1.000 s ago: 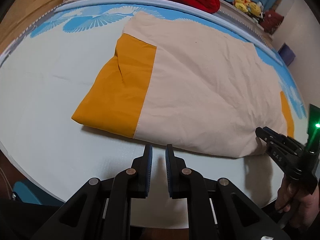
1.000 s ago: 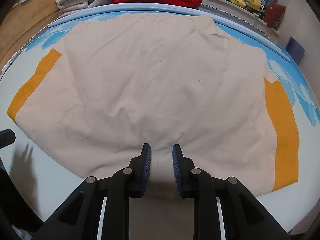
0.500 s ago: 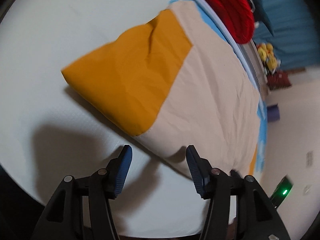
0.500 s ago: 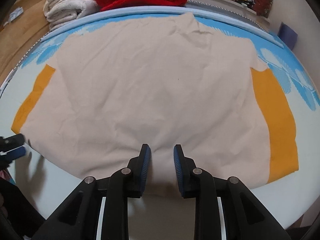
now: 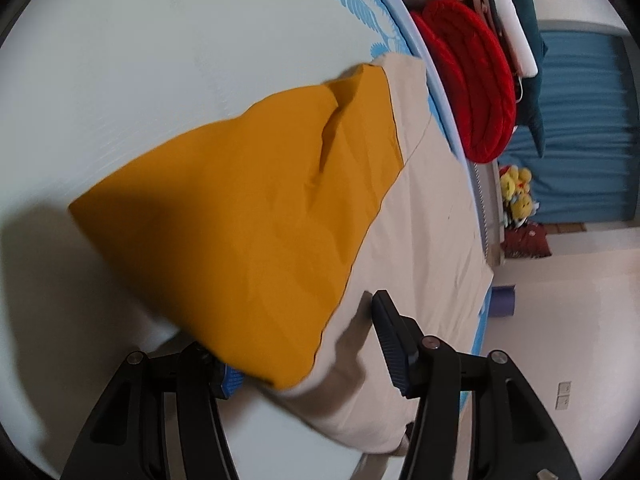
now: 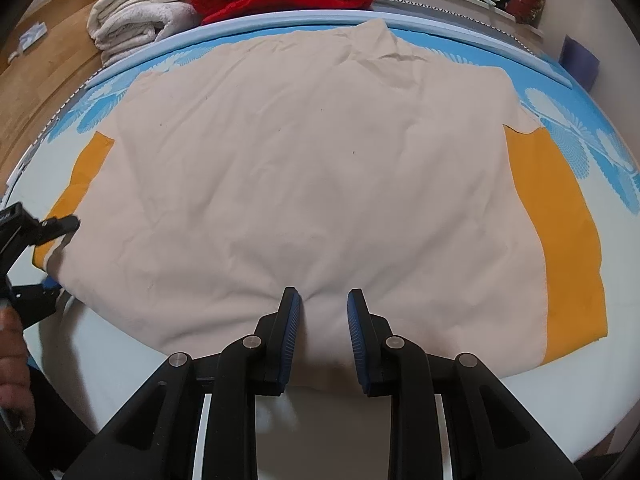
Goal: Fold large clothes
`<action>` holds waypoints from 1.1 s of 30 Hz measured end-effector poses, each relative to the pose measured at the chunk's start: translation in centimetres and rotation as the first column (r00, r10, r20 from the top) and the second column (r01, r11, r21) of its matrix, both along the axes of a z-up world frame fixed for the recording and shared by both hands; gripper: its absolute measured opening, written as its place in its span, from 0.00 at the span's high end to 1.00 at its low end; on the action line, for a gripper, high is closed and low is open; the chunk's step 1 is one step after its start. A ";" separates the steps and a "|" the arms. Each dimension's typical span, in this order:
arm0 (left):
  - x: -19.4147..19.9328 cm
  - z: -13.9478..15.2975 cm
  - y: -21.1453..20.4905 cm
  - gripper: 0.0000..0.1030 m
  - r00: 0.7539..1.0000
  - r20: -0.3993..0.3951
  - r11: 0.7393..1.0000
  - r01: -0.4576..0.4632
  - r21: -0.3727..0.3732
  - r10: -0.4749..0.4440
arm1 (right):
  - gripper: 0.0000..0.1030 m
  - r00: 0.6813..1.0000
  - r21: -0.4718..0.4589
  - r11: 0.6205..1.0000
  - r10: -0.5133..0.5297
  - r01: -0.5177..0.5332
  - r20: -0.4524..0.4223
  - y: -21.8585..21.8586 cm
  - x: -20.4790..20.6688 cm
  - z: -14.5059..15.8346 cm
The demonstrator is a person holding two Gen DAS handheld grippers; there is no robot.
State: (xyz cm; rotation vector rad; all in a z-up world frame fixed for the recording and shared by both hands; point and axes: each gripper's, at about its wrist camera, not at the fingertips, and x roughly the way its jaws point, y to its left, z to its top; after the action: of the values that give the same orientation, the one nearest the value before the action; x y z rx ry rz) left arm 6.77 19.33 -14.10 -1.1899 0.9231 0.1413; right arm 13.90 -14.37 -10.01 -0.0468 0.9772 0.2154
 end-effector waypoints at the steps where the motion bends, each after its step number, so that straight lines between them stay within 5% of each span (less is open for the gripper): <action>1: 0.1 -0.1 0.1 0.50 1.000 0.006 1.000 -0.007 -0.006 0.007 | 0.74 1.000 0.004 1.000 0.000 0.000 0.004 0.0 -0.1 0.0; 8: 0.6 0.1 0.6 0.87 1.000 0.021 1.000 -0.008 -0.017 0.009 | 0.74 0.999 0.018 1.000 0.002 -0.003 0.043 -0.3 -1.0 0.7; 15: 0.9 6.7 0.0 0.91 0.993 0.036 0.980 0.108 0.165 -0.115 | 0.74 0.994 -0.004 1.000 0.012 -0.012 0.110 0.3 -2.4 2.5; 20: -1.1 13.1 0.9 0.91 0.976 0.004 0.918 0.206 0.338 -0.220 | 0.75 0.981 -0.022 0.999 0.044 -0.040 0.190 1.4 -3.7 4.5; 26: -4.6 15.5 0.6 0.91 0.935 -0.036 0.775 0.313 0.549 -0.353 | 0.75 0.970 0.048 0.994 0.084 -0.097 0.227 3.8 -5.7 6.0; 29: -4.8 14.9 0.3 0.91 0.939 -0.011 0.791 0.296 0.535 -0.343 | 0.75 0.981 0.069 0.989 0.119 -0.131 0.154 6.1 -5.6 4.6; 33: -4.3 14.9 -1.3 0.92 0.936 -0.009 0.764 0.294 0.574 -0.353 | 0.75 0.983 0.007 0.986 0.166 -0.166 -0.083 7.7 -2.6 0.3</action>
State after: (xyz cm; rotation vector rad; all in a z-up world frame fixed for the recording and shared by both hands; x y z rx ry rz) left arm 2.51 18.06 0.77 -0.4620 0.8989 0.0671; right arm 11.27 -6.71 -9.75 -0.1205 1.0575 0.3733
